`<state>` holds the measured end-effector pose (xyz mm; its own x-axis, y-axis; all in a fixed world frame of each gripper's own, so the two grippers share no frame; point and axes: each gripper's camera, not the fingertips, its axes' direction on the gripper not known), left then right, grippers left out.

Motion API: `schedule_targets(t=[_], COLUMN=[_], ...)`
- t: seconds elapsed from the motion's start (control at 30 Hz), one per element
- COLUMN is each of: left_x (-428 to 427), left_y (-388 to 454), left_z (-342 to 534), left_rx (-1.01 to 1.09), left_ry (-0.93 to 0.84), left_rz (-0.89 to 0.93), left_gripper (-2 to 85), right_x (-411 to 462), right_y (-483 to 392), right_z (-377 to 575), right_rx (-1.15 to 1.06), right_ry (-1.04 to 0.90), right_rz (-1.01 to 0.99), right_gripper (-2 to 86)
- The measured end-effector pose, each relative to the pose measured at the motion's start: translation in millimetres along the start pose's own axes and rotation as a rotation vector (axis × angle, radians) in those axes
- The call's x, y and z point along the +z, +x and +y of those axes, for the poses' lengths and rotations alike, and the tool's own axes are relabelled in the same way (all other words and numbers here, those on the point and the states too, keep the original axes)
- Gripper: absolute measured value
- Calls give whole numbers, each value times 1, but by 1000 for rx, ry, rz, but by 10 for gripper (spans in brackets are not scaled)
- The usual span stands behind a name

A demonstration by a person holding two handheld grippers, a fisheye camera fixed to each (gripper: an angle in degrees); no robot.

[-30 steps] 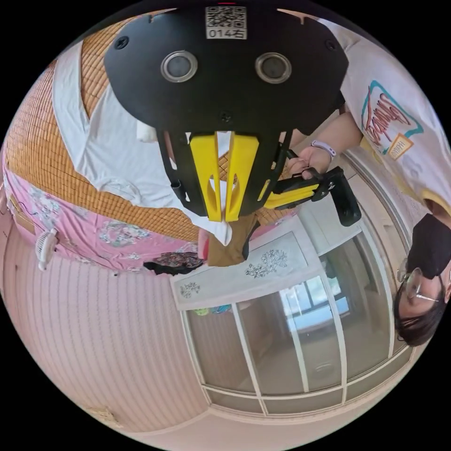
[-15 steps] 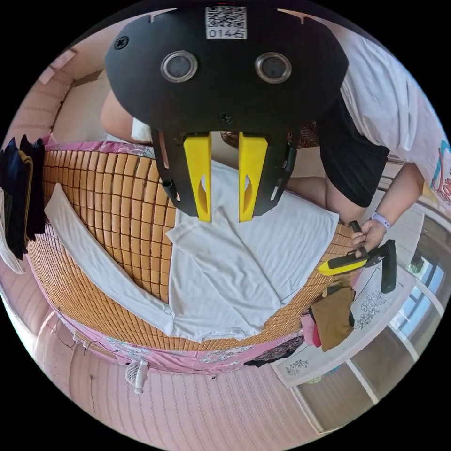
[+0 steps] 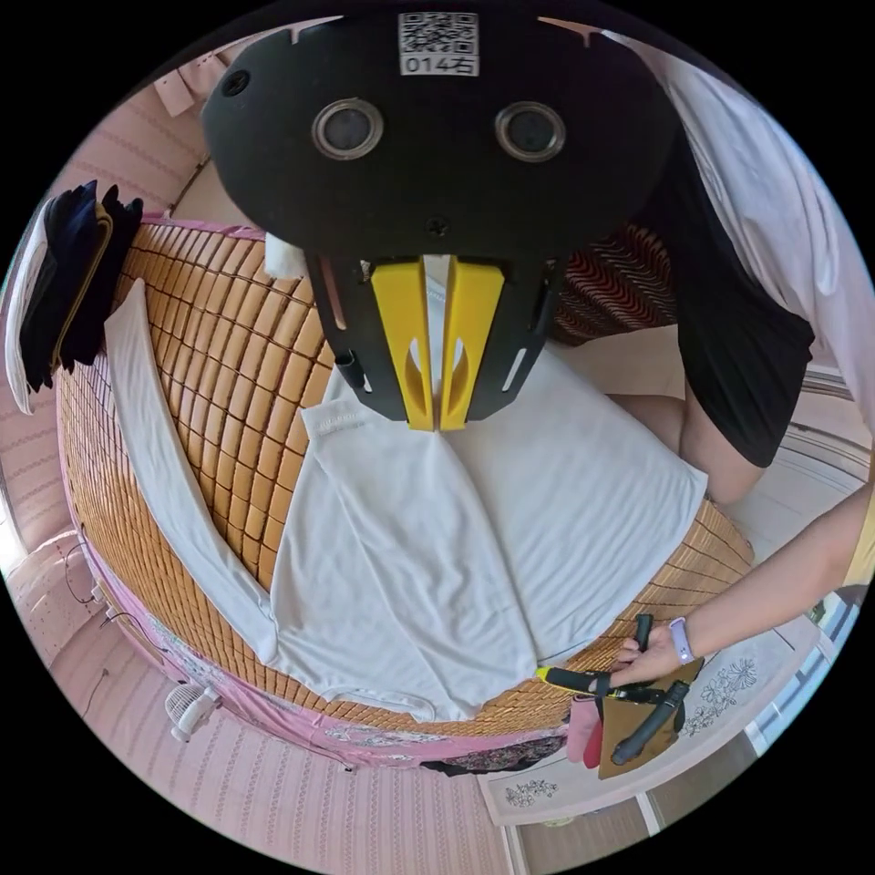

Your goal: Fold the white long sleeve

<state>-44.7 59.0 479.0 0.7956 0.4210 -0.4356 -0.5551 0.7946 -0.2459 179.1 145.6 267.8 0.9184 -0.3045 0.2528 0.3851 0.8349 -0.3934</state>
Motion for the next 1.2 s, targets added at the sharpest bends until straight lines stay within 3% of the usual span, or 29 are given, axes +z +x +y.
schedule_targets(t=[0.23, 0.37, 0.47, 0.63, 0.9, 1.0, 1.07, 1.2], left_x=[-10, 9, 2, -38, -41, -30, -25, -12], left_y=[-35, -68, -71, -26, 145, 180, 189, 200], left_z=[2, 11, 12, 24, 70, 71, 66, 51], left_rx=[-124, -279, -314, -145, 222, 266, 270, 306], left_ry=[56, 33, 64, 153, 87, 55, 44, -1], left_rz=[54, 151, 143, 87, 351, 346, 384, 330], left_gripper=[4, 15, 45, 48, 50, 51, 50, 49], right_x=[-15, 18, 5, -9, 6, -27, -47, -46], right_y=[-10, -14, 1, 51, 87, 121, 173, 255], right_z=[11, 24, 37, 50, 66, 95, 127, 174], right_rx=[-45, -55, -4, 193, 279, 380, 594, 917], right_ry=[1, -124, -69, 38, 44, 187, 274, 236], right_rz=[-82, -104, -115, -72, -113, 41, 198, 315], right_gripper=[8, 38, 57, 60, 40, 49, 55, 102])
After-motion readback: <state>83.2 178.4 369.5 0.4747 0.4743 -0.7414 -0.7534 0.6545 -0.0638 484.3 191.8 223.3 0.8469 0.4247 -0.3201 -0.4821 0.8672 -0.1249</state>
